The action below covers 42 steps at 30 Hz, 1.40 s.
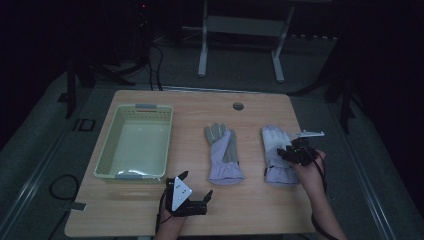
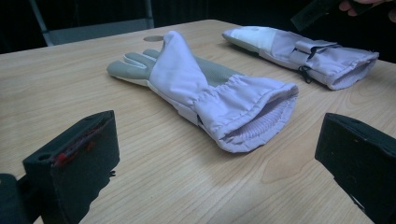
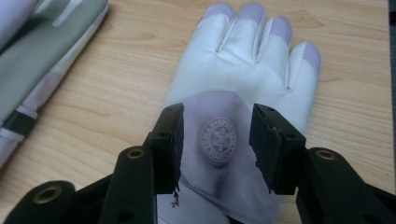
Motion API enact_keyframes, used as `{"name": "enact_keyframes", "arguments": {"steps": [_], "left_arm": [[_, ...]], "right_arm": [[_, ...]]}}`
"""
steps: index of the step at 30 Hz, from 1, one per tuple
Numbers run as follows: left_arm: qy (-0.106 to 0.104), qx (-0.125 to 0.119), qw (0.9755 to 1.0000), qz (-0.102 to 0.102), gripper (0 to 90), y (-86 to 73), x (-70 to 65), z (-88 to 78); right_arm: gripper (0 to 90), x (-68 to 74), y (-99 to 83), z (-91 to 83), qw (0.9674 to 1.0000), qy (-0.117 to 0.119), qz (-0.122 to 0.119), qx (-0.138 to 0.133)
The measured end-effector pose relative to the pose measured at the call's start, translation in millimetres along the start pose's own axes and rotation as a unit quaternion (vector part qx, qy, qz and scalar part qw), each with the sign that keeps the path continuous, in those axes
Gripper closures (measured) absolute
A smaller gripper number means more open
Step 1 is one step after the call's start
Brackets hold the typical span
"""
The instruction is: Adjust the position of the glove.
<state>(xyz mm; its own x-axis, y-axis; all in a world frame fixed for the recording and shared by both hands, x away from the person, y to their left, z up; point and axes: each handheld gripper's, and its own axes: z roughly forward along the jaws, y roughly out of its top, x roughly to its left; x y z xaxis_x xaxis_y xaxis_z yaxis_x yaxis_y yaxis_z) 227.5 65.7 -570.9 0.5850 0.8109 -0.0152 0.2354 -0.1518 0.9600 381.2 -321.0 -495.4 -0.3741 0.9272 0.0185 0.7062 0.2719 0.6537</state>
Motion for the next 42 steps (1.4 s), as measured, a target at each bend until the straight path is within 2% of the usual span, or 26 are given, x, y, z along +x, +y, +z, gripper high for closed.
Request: {"name": "enact_keyframes", "arguments": {"steps": [1, 3, 9, 11, 14, 16, 20, 24, 29, 31, 35, 42], "left_arm": [[0.0, 0.0, 1.0, 0.0, 0.0, 0.0, -0.1, 0.1], [0.001, 0.001, 1.0, 0.0, 0.0, 0.1, -0.2, 0.1], [0.001, -0.001, 1.0, 0.001, 0.0, -0.1, -0.3, -0.2], [0.001, 0.0, 1.0, 0.001, 0.0, 0.0, -0.2, -0.1], [0.0, 0.0, 1.0, 0.001, 0.0, -0.1, -0.3, -0.1], [0.0, 0.0, 1.0, 0.001, 0.0, -0.1, -0.4, -0.1], [0.001, 0.0, 1.0, 0.0, 0.0, 0.0, -0.3, 0.1], [0.001, 0.001, 1.0, 0.0, 0.0, 0.0, -0.1, 0.1], [0.002, 0.001, 1.0, -0.002, 0.0, 0.1, 0.2, 0.2], [0.002, 0.001, 1.0, -0.002, 0.0, 0.0, 0.1, 0.2], [0.002, 0.002, 1.0, -0.003, 0.0, 0.2, 0.2, 0.5], [0.002, 0.001, 1.0, -0.005, 0.0, 0.2, 0.5, 0.4]], "right_arm": [[51.0, -1.6, 0.2, 0.3, 1.0, 0.01, -0.002, 0.001], [47.2, -3.1, -1.1, 2.2, 1.0, 0.005, 0.002, 0.006], [47.5, -10.2, -14.7, 17.4, 0.9995, -0.001, 0.012, 0.029], [47.4, -14.5, -20.0, 25.3, 0.999, 0.006, 0.022, 0.039], [52.7, -20.0, -22.8, 30.5, 0.9983, 0.031, 0.03, 0.038], [62.0, -18.7, -22.2, 30.6, 0.998, 0.042, 0.023, 0.041], [65.4, -14.1, -19.7, 31.5, 0.998, 0.036, 0.014, 0.05], [74.8, -12.4, -21.5, 29.6, 0.9982, 0.037, 0.018, 0.043], [80.0, -6.1, -22.6, 20.0, 0.9993, 0.019, 0.026, 0.018], [80.5, -7.1, -22.2, 14.2, 0.9989, 0.017, 0.044, -0.001], [80.6, -9.0, -12.5, -1.8, 0.9978, 0.016, 0.061, -0.02], [80.8, 1.5, 16.8, -31.1, 0.9983, 0.005, 0.045, -0.037]]}}
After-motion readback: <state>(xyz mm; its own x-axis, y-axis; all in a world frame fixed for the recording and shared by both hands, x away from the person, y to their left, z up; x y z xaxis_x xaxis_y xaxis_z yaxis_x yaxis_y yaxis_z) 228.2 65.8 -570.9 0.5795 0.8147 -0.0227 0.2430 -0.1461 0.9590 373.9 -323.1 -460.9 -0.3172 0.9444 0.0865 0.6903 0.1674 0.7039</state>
